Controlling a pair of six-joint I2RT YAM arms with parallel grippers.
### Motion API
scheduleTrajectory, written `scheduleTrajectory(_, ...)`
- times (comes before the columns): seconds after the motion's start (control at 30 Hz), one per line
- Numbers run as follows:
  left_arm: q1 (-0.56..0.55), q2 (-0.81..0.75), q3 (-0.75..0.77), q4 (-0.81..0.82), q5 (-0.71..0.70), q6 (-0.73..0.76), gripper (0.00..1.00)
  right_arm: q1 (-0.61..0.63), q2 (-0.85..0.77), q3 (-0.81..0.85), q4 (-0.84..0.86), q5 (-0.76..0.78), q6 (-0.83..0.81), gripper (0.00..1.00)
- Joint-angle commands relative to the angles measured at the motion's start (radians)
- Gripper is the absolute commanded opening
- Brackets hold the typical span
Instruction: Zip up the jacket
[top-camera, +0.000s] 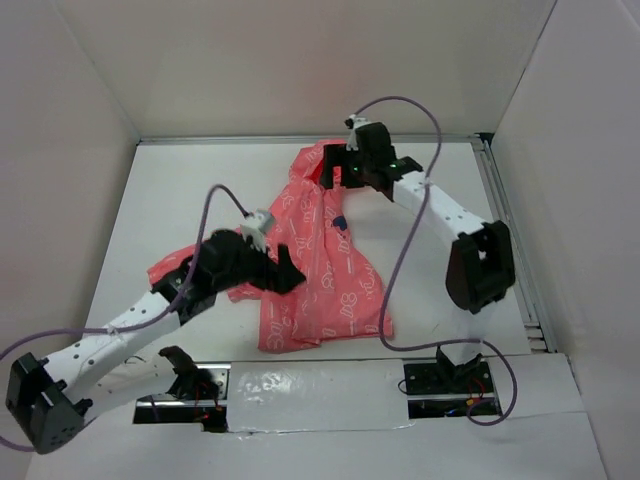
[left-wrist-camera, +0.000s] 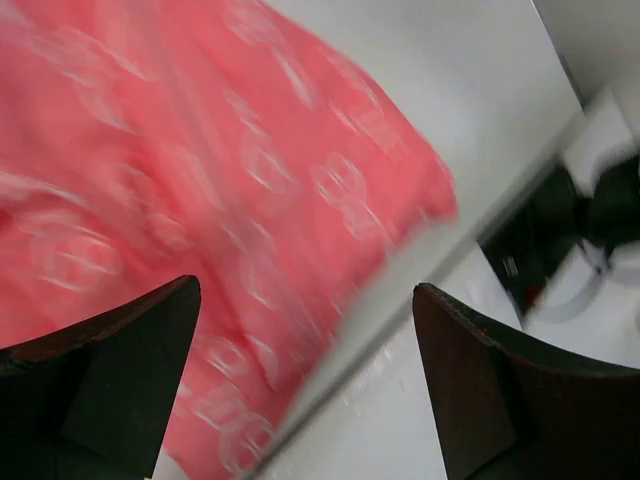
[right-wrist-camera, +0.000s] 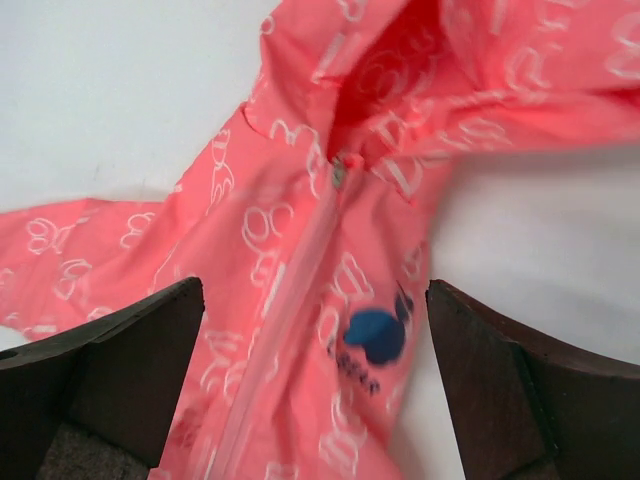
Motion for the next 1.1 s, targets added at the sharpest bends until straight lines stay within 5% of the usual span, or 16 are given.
scheduleTrajectory(0.0, 0.236, 0.088, 0.099, 0.018, 0.155, -0.029, 0.99, -0.066, -0.193, -0.143, 0.093, 0.026, 0.11, 0.99)
scheduleTrajectory(0.07, 0.433, 0.218, 0.215, 0.011, 0.172, -0.034, 0.99, -0.125, -0.236, -0.258, 0.103, 0.039, 0.142, 0.99)
scheduleTrajectory(0.23, 0.588, 0.547, 0.45, -0.032, 0.241, 0.096, 0.99, -0.273, -0.103, -0.162, -0.005, -0.031, 0.235, 0.97)
scheduleTrajectory(0.43, 0.572, 0.802, 0.599, -0.035, 0.304, 0.29, 0.99, -0.286, 0.197, 0.153, -0.058, -0.075, 0.305, 0.95)
scheduleTrajectory(0.67, 0.59, 0.932, 0.601, -0.126, 0.034, 0.287, 0.99, -0.277, 0.499, 0.587, -0.176, -0.081, 0.357, 0.95)
scheduleTrajectory(0.8, 0.627, 0.925, 0.548, -0.054, 0.167, 0.305, 0.99, -0.254, 0.5, 0.501, -0.087, -0.142, 0.348, 0.92)
scheduleTrajectory(1.07, 0.561, 1.081, 0.645, -0.166, -0.001, 0.278, 0.99, -0.223, 0.615, 0.655, -0.159, -0.136, 0.373, 0.79)
